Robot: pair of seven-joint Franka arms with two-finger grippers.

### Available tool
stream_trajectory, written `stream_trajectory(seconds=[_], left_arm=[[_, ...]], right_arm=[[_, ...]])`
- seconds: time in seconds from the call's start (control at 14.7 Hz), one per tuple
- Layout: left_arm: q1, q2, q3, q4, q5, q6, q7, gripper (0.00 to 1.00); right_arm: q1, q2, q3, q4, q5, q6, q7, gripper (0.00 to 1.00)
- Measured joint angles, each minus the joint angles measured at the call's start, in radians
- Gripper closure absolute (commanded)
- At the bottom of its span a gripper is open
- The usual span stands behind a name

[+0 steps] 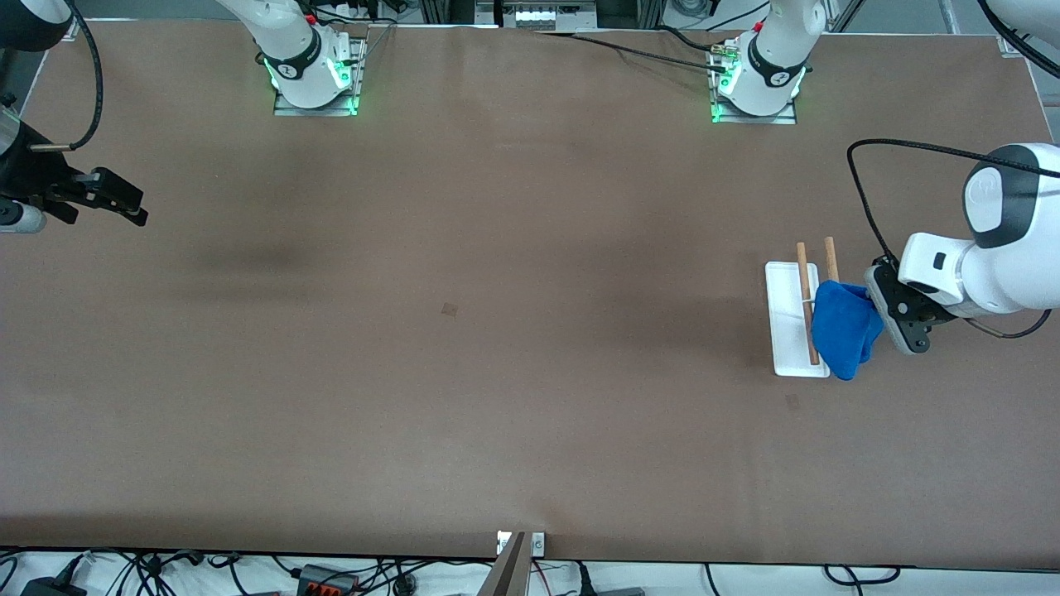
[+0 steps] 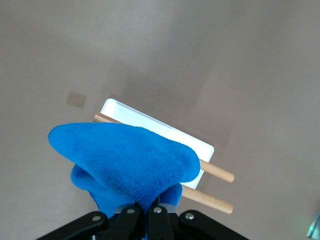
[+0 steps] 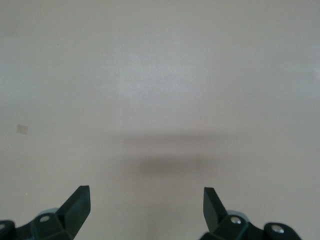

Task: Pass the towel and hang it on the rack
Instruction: 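Lower the towel onto the dowels with the left gripper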

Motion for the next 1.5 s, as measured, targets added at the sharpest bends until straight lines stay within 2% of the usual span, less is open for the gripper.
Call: stream_trajectory(seconds=[0.48, 0.68, 0.95, 1.29, 1.5], left_arm=[[0.001, -0.030, -0.022, -0.036, -0.054, -0.003, -0.108, 0.99], [0.005, -0.062, -0.025, -0.040, -0.109, -0.039, -0.106, 0.99], [0.028, -0.071, -0.025, -0.049, -0.134, -0.044, -0.058, 0.99], [0.035, -0.054, -0.025, -0.071, -0.137, -0.006, -0.022, 0.98], [0.035, -0.045, -0.025, -0.103, -0.137, 0.064, -0.014, 0.98]], right_arm=[[-0.034, 0.014, 0.014, 0.002, 0.000, 0.000, -0.007, 0.00], [-0.047, 0.014, 0.045, 0.003, 0.000, 0.000, -0.009, 0.00], [-0.054, 0.014, 0.050, 0.006, 0.000, -0.011, -0.009, 0.00], [-0.062, 0.014, 0.051, 0.006, 0.000, -0.022, -0.009, 0.00], [-0.062, 0.014, 0.051, 0.006, 0.000, -0.023, -0.009, 0.00]])
